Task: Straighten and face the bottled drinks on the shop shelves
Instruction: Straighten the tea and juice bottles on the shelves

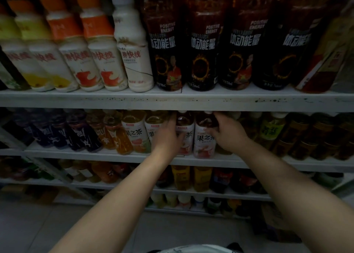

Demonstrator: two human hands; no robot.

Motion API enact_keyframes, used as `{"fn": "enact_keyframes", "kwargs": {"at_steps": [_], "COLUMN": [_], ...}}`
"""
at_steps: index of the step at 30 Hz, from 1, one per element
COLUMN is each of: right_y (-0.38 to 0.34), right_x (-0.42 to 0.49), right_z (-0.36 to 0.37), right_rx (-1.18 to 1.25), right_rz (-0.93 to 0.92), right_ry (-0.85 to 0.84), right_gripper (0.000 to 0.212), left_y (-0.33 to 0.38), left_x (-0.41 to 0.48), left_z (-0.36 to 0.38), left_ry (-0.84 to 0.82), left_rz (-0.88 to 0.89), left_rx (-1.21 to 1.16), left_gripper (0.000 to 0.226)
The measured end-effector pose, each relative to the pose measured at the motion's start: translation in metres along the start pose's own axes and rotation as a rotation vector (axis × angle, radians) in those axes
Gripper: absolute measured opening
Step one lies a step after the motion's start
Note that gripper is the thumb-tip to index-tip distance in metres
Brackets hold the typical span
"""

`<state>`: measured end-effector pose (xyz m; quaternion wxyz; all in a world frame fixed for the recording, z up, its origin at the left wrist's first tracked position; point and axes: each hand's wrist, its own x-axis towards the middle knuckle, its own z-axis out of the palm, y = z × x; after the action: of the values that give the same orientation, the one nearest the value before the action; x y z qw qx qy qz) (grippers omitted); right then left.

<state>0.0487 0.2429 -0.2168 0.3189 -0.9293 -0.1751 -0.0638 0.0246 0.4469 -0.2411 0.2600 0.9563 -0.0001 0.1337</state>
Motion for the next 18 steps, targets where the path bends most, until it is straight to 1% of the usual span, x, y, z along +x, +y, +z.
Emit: {"fn": "enact_keyframes", "kwargs": {"at_steps": [3, 5, 7, 10, 13, 15, 16, 18], "right_y": [0.002, 0.003, 0.005, 0.01, 0.009, 0.01, 0.013, 0.02], "right_x": [-0.017, -0.031, -0.046, -0.058, -0.061, -0.064, -0.067, -0.078], "right_z": [0.012, 0.02, 0.028, 0.038, 0.043, 0.044, 0.044, 0.041], "right_rx": [0.033, 0.076, 0.065, 0.037, 0.049, 0.055, 0.07, 0.107], "right_rz": [-0.049, -0.078, -0.07, -0.033, -0.009, -0.034, -0.04, 0.031], "right_ry": [0.111, 0.133, 0.125, 0.118, 0.122, 0.139, 0.147, 0.172], "right_gripper": [0.071, 0.085, 0.09, 0.085, 0.081, 0.078, 0.075, 0.064], "left_y": [0.003, 0.005, 0.007, 0.012, 0.016, 0.019, 0.021, 0.028], "left_x": [-0.008, -0.014, -0.022, -0.037, -0.051, -0.059, -0.064, -0.068], "left_z": [0.006, 0.011, 0.016, 0.023, 0.031, 0.034, 0.036, 0.039], "left_ry": [0.039, 0.053, 0.052, 0.057, 0.097, 0.169, 0.199, 0.205], "left_rz": [0.01, 0.006, -0.009, -0.021, 0.015, 0.07, 0.111, 0.21], "left_rx": [0.009, -0.014, -0.032, -0.047, -0.067, -0.118, -0.155, -0.226], "left_gripper": [0.078, 0.082, 0.086, 0.09, 0.091, 0.082, 0.075, 0.057]}}
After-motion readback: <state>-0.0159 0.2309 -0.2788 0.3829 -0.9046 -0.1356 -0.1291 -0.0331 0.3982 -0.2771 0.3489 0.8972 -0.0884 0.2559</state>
